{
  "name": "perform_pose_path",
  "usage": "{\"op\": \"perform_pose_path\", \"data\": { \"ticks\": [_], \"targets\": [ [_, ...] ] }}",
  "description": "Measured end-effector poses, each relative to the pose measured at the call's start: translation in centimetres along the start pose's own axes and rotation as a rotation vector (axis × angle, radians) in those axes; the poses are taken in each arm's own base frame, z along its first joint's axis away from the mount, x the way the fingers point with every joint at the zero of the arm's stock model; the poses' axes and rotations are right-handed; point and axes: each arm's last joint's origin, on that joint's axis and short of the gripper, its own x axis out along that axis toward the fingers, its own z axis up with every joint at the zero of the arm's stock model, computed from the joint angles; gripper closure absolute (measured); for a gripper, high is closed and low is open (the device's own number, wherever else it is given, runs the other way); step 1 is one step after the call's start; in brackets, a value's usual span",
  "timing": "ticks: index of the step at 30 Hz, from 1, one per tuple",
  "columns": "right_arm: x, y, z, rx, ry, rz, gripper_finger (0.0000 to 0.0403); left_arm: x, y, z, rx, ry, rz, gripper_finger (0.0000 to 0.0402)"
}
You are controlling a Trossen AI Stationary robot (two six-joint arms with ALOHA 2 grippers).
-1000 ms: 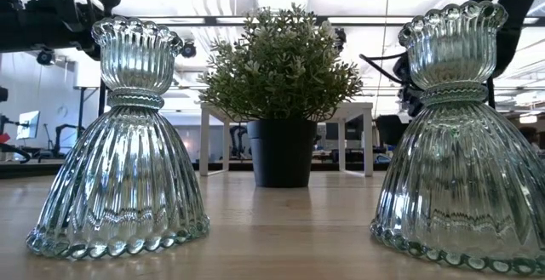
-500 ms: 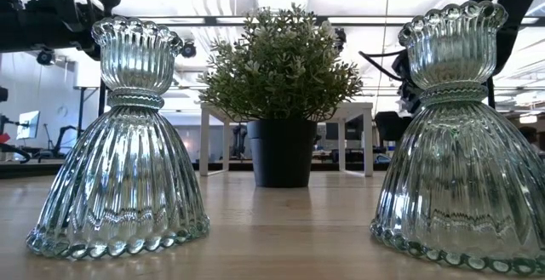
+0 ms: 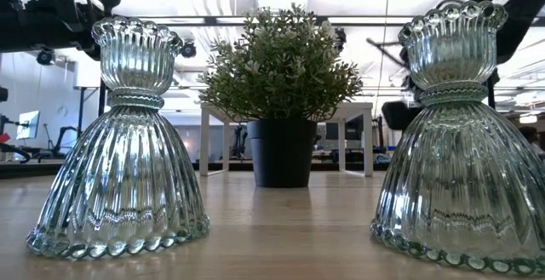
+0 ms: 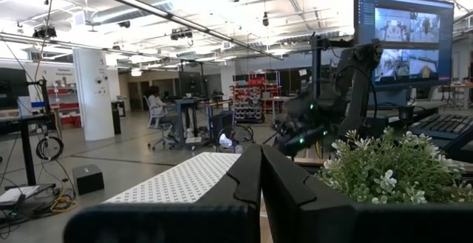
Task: Pick & Place candle stick holders
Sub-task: Put the right orange glass candle holder on the shelf
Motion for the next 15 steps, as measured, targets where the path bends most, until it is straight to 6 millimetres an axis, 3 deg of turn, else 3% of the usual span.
{"op": "perform_pose_path", "data": {
  "ticks": [8, 15],
  "targets": [
    [-4.1, -1.3, 5.6, -0.024, -0.092, 0.050, 0.0258, 0.0, 0.0, 0.0, 0.000, 0.000, 0.000, 0.0388],
    [-7.8, -1.2, 12.1, -0.029, -0.151, 0.275, 0.0258, 0.0, 0.0, 0.0, 0.000, 0.000, 0.000, 0.0388]
  ]
}}
